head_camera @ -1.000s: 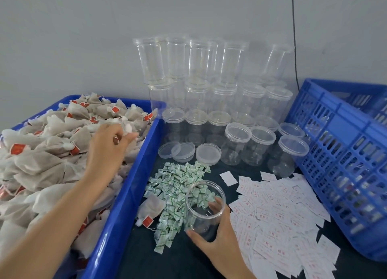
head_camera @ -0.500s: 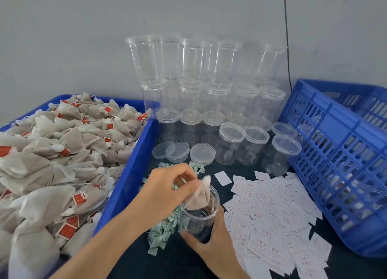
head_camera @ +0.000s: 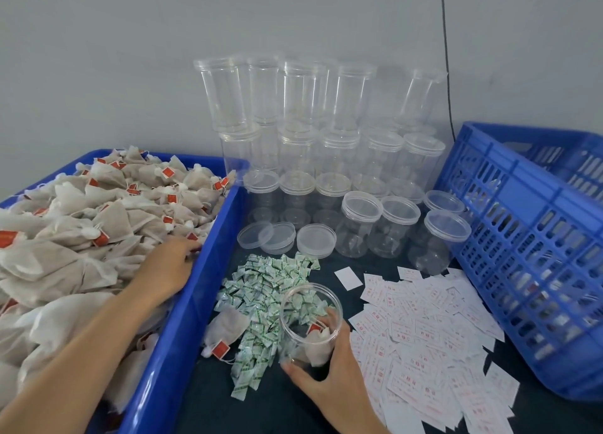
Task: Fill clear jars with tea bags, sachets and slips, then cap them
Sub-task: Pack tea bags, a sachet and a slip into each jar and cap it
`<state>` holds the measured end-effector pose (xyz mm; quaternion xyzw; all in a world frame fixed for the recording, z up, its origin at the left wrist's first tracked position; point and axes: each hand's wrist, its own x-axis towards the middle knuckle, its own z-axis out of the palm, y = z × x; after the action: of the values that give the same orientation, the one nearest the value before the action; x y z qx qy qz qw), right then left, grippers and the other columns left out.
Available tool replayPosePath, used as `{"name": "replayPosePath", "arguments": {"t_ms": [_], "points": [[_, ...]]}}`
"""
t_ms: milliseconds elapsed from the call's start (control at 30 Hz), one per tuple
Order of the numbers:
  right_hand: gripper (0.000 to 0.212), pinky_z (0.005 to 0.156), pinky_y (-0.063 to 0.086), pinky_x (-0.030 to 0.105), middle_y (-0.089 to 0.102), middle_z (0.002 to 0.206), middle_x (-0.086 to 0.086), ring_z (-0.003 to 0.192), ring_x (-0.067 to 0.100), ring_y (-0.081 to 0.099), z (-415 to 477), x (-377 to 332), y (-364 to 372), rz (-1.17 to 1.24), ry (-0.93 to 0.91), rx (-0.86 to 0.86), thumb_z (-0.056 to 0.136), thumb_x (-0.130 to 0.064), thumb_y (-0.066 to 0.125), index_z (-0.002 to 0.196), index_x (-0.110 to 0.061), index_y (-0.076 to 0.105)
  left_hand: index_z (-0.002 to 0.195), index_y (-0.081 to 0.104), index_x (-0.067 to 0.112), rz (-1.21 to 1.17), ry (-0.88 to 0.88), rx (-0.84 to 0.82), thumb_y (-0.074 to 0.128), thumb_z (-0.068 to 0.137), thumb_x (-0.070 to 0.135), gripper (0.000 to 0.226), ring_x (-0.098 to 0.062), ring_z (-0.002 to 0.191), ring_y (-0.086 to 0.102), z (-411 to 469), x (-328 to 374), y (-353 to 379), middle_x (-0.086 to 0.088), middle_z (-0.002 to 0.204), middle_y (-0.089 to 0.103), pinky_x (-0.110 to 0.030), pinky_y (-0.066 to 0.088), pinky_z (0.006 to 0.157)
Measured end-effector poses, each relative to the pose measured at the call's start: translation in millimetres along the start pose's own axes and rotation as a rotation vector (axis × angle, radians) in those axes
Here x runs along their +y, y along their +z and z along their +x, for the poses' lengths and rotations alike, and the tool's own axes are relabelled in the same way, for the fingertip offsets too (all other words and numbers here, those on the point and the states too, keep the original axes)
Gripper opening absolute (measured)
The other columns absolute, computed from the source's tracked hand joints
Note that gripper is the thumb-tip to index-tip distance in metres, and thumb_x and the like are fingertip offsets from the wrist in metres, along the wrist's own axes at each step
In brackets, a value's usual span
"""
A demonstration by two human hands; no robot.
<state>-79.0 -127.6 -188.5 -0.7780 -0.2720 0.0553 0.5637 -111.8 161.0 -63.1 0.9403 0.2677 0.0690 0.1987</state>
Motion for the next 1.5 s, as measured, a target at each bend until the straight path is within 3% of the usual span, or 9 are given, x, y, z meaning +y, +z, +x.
{"name": "replayPosePath", "arguments": {"t_ms": [133, 300, 467, 633, 867, 1067, 1233, 1367, 1500], "points": [[0.098, 0.096, 0.032, -0.002, 0.040, 0.139, -0.037, 0.129, -0.013, 0.042, 0, -1, 0, -0.011, -0.004, 0.013, 0.063, -0.073, 0.079, 0.135, -0.073, 0.012, 0.139, 0.045, 0.012, -0.054, -0.033, 0.021, 0.053, 0.095, 0.008, 0.044, -0.028, 0.104, 0.059, 2, 0, 0, -0.012, 0.118, 0.061, -0.039, 0.048, 0.087], [0.097, 0.094, 0.032, -0.003, 0.041, 0.137, -0.039, 0.127, -0.015, 0.043, 0, -2, 1, -0.011, 0.003, 0.017, 0.062, -0.073, 0.080, 0.134, -0.073, 0.015, 0.098, 0.063, 0.009, 0.179, -0.046, 0.043, 0.048, 0.092, 0.004, 0.017, -0.027, 0.086, 0.061, 14, 3, -2, -0.011, 0.096, 0.064, -0.041, 0.051, 0.077], [0.099, 0.091, 0.035, -0.003, 0.046, 0.137, -0.033, 0.125, -0.011, 0.048, 1, 0, 1, -0.023, 0.014, -0.002, 0.063, -0.070, 0.081, 0.139, -0.064, 0.018, 0.077, 0.060, 0.012, 0.078, -0.038, 0.312, 0.063, 0.089, 0.012, 0.012, -0.025, 0.086, 0.054, 22, 6, -1, -0.007, 0.096, 0.052, -0.037, 0.043, 0.071], [0.103, 0.094, 0.035, -0.001, 0.045, 0.140, -0.031, 0.127, -0.010, 0.046, 2, 1, 2, -0.027, 0.012, -0.012, 0.063, -0.072, 0.080, 0.144, -0.055, 0.019, 0.086, 0.053, 0.015, -0.101, 0.139, 0.510, 0.056, 0.094, 0.018, 0.009, -0.017, 0.083, 0.049, 11, 25, -24, -0.003, 0.093, 0.054, -0.030, 0.038, 0.071], [0.100, 0.084, 0.039, -0.003, 0.046, 0.135, -0.035, 0.120, -0.013, 0.050, 1, 0, 0, 0.009, 0.027, -0.015, 0.061, -0.073, 0.079, 0.140, -0.063, 0.018, 0.081, 0.057, 0.005, -0.951, 0.144, 0.007, 0.061, 0.092, 0.012, 0.014, -0.018, 0.074, 0.070, -48, 92, -42, -0.005, 0.082, 0.070, -0.029, 0.059, 0.058], [0.103, 0.097, 0.034, 0.001, 0.040, 0.139, -0.036, 0.129, -0.012, 0.043, 1, 1, -1, -0.013, 0.025, -0.008, 0.060, -0.075, 0.077, 0.137, -0.069, 0.010, 0.085, 0.062, 0.019, -0.602, 0.257, -0.138, 0.071, 0.085, 0.027, 0.012, -0.002, 0.080, 0.062, -68, 123, -10, 0.006, 0.083, 0.067, -0.019, 0.051, 0.074], [0.099, 0.099, 0.035, 0.003, 0.043, 0.141, -0.032, 0.131, -0.007, 0.045, 1, 1, 1, -0.022, 0.013, -0.009, 0.063, -0.072, 0.079, 0.136, -0.070, 0.013, 0.103, 0.061, 0.019, -0.035, 0.237, 0.253, 0.060, 0.092, 0.024, 0.011, -0.010, 0.091, 0.058, -49, 89, -26, 0.005, 0.101, 0.063, -0.025, 0.048, 0.077], [0.101, 0.098, 0.034, 0.001, 0.040, 0.141, -0.032, 0.130, -0.009, 0.043, 1, 1, 1, -0.032, 0.002, -0.007, 0.062, -0.072, 0.080, 0.136, -0.072, 0.011, 0.113, 0.059, 0.015, 0.563, -0.040, 0.313, 0.064, 0.085, 0.020, 0.028, -0.024, 0.106, 0.055, -27, 17, -44, -0.007, 0.113, 0.059, -0.039, 0.047, 0.087], [0.098, 0.097, 0.033, 0.000, 0.041, 0.140, -0.033, 0.129, -0.010, 0.044, 1, 0, 0, -0.024, -0.004, -0.008, 0.062, -0.071, 0.080, 0.133, -0.073, 0.013, 0.090, 0.063, 0.005, 0.536, -0.208, 0.216, 0.073, 0.076, 0.003, 0.017, -0.034, 0.093, 0.053, -12, -51, -48, -0.014, 0.097, 0.052, -0.051, 0.051, 0.077]]}}
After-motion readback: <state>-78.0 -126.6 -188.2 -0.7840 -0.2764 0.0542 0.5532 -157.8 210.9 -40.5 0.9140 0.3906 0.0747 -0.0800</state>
